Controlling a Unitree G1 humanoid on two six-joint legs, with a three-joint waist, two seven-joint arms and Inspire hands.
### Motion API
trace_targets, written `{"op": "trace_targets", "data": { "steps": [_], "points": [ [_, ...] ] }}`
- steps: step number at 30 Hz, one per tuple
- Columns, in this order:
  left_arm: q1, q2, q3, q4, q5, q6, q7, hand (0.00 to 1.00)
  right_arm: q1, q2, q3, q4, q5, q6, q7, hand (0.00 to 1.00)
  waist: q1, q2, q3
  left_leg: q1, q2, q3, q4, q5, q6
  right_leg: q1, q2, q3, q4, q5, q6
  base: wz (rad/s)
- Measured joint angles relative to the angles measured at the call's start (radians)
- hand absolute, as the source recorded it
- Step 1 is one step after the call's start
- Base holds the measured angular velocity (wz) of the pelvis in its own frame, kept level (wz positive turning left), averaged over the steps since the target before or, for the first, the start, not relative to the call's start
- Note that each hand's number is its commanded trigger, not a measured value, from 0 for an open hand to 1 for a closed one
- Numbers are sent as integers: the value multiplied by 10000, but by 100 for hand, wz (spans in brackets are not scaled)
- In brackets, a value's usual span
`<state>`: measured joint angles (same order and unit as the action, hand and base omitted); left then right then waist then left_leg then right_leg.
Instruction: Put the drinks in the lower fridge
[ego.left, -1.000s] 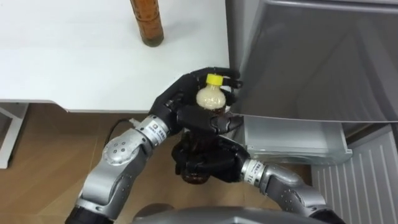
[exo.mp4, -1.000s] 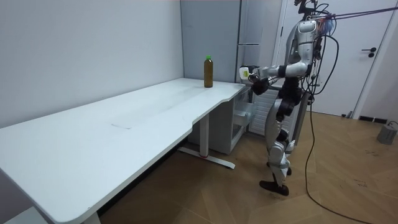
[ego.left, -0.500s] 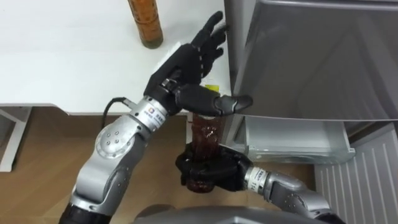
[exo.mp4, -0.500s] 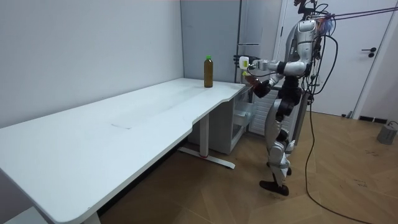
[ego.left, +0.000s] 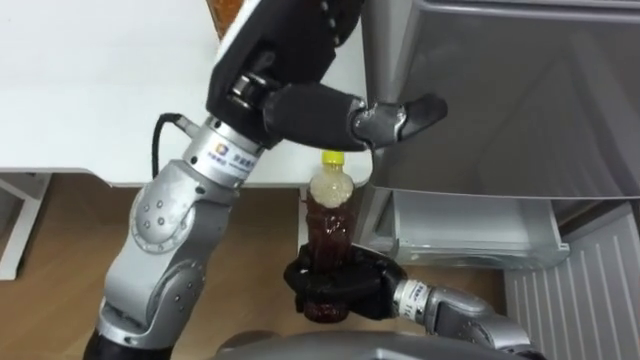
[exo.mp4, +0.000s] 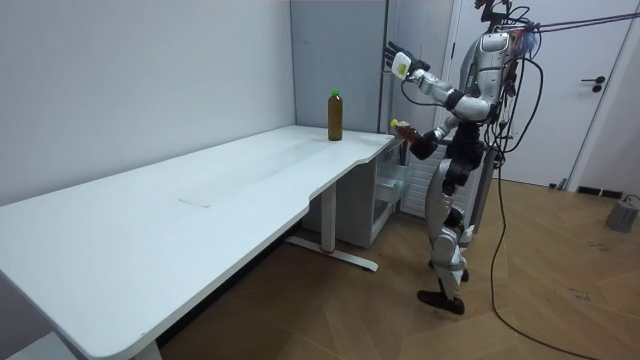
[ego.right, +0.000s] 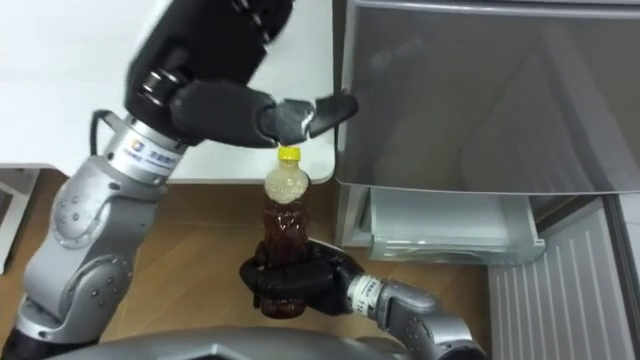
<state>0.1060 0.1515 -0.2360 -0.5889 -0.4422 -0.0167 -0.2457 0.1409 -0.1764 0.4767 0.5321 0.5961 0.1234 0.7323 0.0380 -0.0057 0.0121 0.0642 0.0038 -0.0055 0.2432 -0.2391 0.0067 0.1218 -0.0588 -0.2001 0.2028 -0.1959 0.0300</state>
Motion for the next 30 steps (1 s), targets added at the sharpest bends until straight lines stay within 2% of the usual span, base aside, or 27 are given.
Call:
{"op": "trace_targets", "data": {
  "steps": [3, 6, 8, 12, 13, 14, 17, 21, 22, 24, 25, 27, 30],
  "points": [
    [-112, -55, 911, -378, -69, -349, 167, 0, 130, -10, -129, -1, -90, -45, 6, 100, 87, 31, 2, 92, 3, -5, 103, 1, -2, 124, 2, -7, -9, 0, 0, 1],
    [-575, -244, 1944, -671, -560, -668, 405, 0, 458, 5, -617, 10, -93, -192, 15, 100, 483, 73, 19, 143, 1, -11, 56, 0, -1, 159, 2, 15, -12, 0, 0, 0],
    [-799, -321, 2857, -832, -593, -1064, 518, 0, 725, 20, -1034, -26, -181, -233, 29, 100, 734, 129, -11, 177, 1, -63, -24, 1, -2, 182, -1, -9, -11, 0, 0, 0],
    [-955, -416, 3848, -971, -555, -1389, 1073, 0, 1022, 59, -1604, 45, -584, -251, 56, 100, 1052, 246, -37, 223, 1, -57, -15, 10, -13, 235, 11, -16, -13, 0, 0, 0],
    [-955, -412, 4098, -988, -515, -1514, 1360, 0, 1124, 39, -1751, 84, -627, -251, 63, 100, 1124, 285, -21, 327, -8, -54, -62, 18, -19, 288, 10, 5, -17, 0, 0, -4],
    [-956, -411, 4473, -995, -315, -1571, 1644, 0, 1272, 66, -1974, 62, -838, -251, 82, 100, 1319, 346, -56, 381, -6, -66, -87, 20, -19, 323, 12, 7, -20, -1, 1, -7],
    [-1002, -392, 5223, -1009, 315, -1835, 2578, 0, 1480, 51, -2268, 46, -1260, -300, 82, 100, 1575, 354, -95, 539, 8, -38, -194, 30, -36, 406, 37, 33, -71, -1, 1, -10],
    [-1021, -376, 6074, -973, 1407, -1939, 3801, 0, 1679, 37, -2355, 46, -1841, -362, 81, 100, 1785, 316, -120, 622, 11, -110, -215, 37, -45, 568, 54, -48, -199, 20, -30, 3],
    [-1025, -360, 6351, -970, 1703, -1943, 4197, 0, 1720, 39, -2367, 45, -2057, -360, 77, 100, 1934, 317, -124, 682, 16, -147, -246, 36, -45, 578, 60, -44, -209, 19, -29, -4],
    [-1022, -243, 6840, -832, 1712, -2027, 4810, 0, 1767, 45, -2407, 43, -2069, -353, 70, 100, 2120, 341, -111, 730, 1, -231, -302, 36, -45, 649, 71, -27, -258, 20, -30, -2],
    [-1026, -193, 7127, -544, 1707, -2138, 5287, 0, 1768, 61, -2465, 40, -2069, -351, 56, 100, 2164, 406, -79, 790, -8, -246, -306, 36, -45, 753, 77, -43, -335, 24, -37, 7],
    [-1003, -185, 7542, -21, 1683, -2149, 5952, 0, 1767, 46, -2605, -57, -2070, -331, 2, 100, 2202, 436, -91, 844, -23, -305, -302, 36, -46, 840, 75, -106, -358, 21, -32, 11],
    [-410, -45, 7799, 1088, 748, -2133, 6713, 0, 1859, -122, -2650, -685, -1773, -149, -150, 100, 2229, 456, -110, 776, -48, -411, -286, 38, -52, 869, 78, -219, -533, 12, -28, 11]
  ]
}}
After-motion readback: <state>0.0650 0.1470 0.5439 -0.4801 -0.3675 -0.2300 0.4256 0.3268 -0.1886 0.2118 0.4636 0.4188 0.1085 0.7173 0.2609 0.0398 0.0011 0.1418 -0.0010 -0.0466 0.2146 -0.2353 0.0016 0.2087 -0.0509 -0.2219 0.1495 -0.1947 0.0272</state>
